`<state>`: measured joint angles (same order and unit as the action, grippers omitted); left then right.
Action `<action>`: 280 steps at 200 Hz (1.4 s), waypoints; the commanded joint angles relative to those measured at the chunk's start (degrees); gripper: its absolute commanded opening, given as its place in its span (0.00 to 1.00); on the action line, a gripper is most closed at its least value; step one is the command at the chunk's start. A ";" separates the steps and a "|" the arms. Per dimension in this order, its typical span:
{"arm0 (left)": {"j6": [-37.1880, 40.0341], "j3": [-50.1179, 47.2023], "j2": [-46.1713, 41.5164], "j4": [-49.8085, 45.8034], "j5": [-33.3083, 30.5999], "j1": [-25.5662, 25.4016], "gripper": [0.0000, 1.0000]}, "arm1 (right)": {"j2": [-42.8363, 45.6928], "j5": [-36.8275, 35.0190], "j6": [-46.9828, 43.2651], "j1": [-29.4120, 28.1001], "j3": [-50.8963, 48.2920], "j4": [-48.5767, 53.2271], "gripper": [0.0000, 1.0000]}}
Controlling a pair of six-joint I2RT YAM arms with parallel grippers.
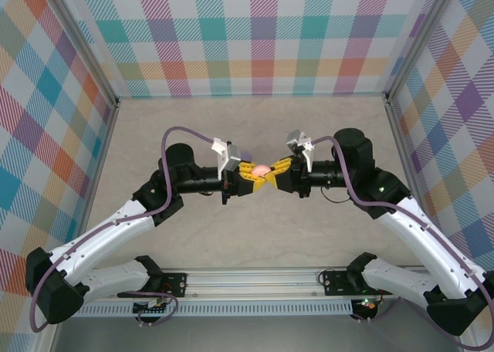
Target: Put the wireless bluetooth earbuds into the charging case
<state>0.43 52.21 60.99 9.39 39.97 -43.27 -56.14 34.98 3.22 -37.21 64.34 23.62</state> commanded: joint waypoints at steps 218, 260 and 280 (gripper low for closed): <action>15.29 2.16 -1.84 -8.26 1.04 -0.83 0.00 | -1.50 -8.71 0.30 -0.74 3.69 5.37 0.63; 13.11 1.41 -1.24 -6.50 -2.47 -0.81 0.00 | 1.03 -13.36 0.70 -0.77 2.30 5.05 0.68; 12.49 1.28 -0.84 -6.23 -3.30 -0.80 0.00 | 1.97 -15.36 1.10 -0.73 1.54 4.87 0.70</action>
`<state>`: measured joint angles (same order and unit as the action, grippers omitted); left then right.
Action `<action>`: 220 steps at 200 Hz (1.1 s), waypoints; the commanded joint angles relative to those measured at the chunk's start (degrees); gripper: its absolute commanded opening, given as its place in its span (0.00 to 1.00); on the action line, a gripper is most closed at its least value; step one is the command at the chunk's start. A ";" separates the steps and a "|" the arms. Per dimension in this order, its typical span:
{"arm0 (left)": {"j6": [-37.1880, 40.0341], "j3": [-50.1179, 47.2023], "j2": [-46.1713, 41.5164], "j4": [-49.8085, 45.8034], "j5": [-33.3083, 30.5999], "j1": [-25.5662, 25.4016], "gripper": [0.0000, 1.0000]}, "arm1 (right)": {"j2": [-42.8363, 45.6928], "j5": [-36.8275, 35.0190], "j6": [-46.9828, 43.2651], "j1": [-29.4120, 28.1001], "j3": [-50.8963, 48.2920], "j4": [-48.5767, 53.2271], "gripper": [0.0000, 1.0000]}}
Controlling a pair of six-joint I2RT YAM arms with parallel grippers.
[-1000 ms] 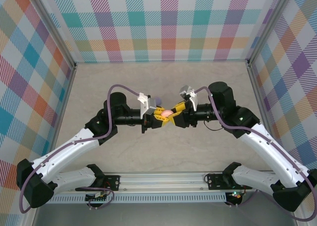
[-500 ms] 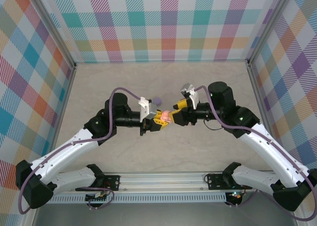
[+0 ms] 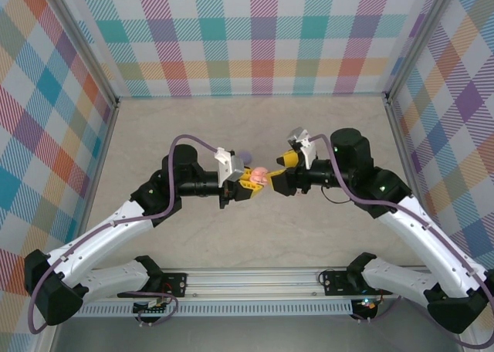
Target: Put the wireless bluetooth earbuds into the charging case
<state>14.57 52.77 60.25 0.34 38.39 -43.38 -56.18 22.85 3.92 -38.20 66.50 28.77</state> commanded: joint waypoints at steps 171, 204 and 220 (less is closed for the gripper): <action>-11.26 -4.93 -8.55 1.83 -11.01 -0.68 0.00 | -21.85 -23.32 13.96 11.18 -4.21 13.01 0.65; -12.53 -6.16 -10.10 1.56 -12.02 -0.74 0.00 | -27.36 -19.32 9.54 11.74 -4.14 9.78 0.56; -13.02 -6.28 -10.45 1.34 -11.93 -0.66 0.00 | -30.60 -17.73 6.29 11.83 -2.45 9.03 0.51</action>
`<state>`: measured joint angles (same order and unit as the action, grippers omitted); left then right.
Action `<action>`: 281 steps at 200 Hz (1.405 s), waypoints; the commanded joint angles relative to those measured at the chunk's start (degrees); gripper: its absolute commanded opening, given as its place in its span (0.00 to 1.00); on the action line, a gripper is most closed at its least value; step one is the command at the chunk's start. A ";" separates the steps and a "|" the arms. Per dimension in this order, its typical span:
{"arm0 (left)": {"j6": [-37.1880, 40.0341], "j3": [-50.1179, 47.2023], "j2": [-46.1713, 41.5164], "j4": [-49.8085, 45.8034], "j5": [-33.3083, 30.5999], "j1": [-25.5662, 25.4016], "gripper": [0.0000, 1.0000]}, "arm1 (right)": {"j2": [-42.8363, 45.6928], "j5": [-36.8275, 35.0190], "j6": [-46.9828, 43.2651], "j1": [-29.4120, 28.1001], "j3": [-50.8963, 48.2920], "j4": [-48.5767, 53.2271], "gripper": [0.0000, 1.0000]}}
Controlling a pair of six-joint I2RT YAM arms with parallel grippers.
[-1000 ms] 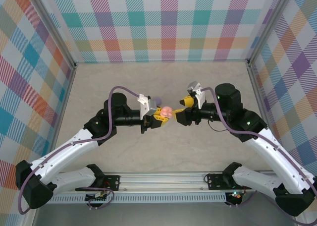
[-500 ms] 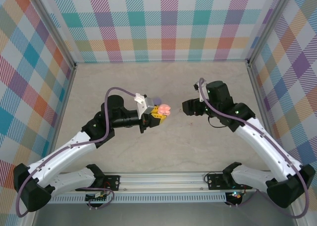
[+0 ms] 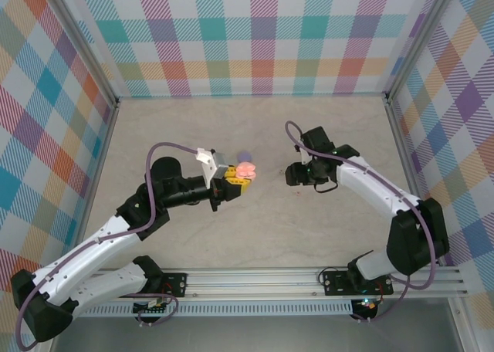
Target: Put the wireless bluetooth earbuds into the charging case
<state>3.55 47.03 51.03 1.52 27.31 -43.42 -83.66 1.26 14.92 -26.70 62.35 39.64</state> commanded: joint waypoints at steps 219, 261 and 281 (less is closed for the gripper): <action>-3.25 -1.64 -2.51 0.40 -2.00 -0.64 0.00 | -37.71 1.22 -17.36 1.39 31.65 9.76 0.41; -3.37 -1.63 -2.43 0.50 -2.08 -0.64 0.00 | -39.44 -0.07 -17.20 1.39 32.48 10.63 0.41; -3.38 -1.51 -2.32 0.77 -1.89 -0.66 0.00 | -40.06 -0.68 -17.04 1.39 32.66 10.83 0.41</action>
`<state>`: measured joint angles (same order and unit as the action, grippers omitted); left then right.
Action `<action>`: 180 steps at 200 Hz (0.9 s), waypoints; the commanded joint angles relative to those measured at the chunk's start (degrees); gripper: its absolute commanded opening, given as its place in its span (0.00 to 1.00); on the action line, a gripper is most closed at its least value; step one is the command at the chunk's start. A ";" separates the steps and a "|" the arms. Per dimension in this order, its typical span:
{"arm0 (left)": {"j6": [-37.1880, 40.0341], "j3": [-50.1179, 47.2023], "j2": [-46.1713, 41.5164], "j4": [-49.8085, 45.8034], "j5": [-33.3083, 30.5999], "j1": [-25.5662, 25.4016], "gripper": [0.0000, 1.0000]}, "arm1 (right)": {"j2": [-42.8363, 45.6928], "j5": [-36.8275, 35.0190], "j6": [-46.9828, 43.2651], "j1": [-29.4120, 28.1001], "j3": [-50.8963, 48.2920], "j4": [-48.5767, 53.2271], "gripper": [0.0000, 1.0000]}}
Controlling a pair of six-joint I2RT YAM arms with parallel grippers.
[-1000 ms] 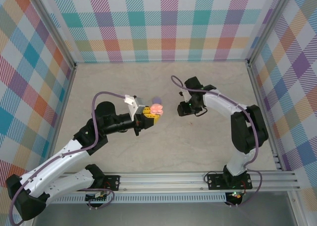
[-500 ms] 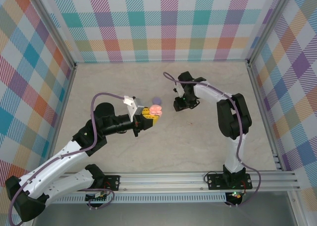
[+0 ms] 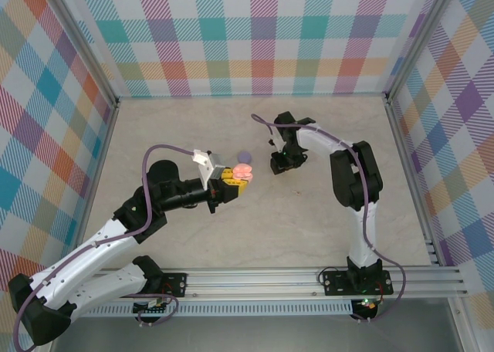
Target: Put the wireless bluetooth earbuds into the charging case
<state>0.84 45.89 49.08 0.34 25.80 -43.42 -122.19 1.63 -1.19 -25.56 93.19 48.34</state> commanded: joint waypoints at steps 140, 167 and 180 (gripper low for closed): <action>-0.89 -0.56 0.14 2.21 -0.23 -0.62 0.00 | -3.41 -5.61 3.05 0.22 3.03 3.10 0.25; -0.91 -0.67 0.23 2.34 -0.25 -0.62 0.00 | -3.23 -6.21 4.31 0.21 3.23 3.52 0.25; -0.94 -0.77 0.22 2.39 -0.23 -0.65 0.00 | -3.38 -6.58 4.69 0.17 3.27 3.74 0.26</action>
<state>0.80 45.89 49.32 0.36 25.80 -43.42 -124.60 -2.79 1.50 -25.58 95.37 50.11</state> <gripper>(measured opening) 0.189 0.251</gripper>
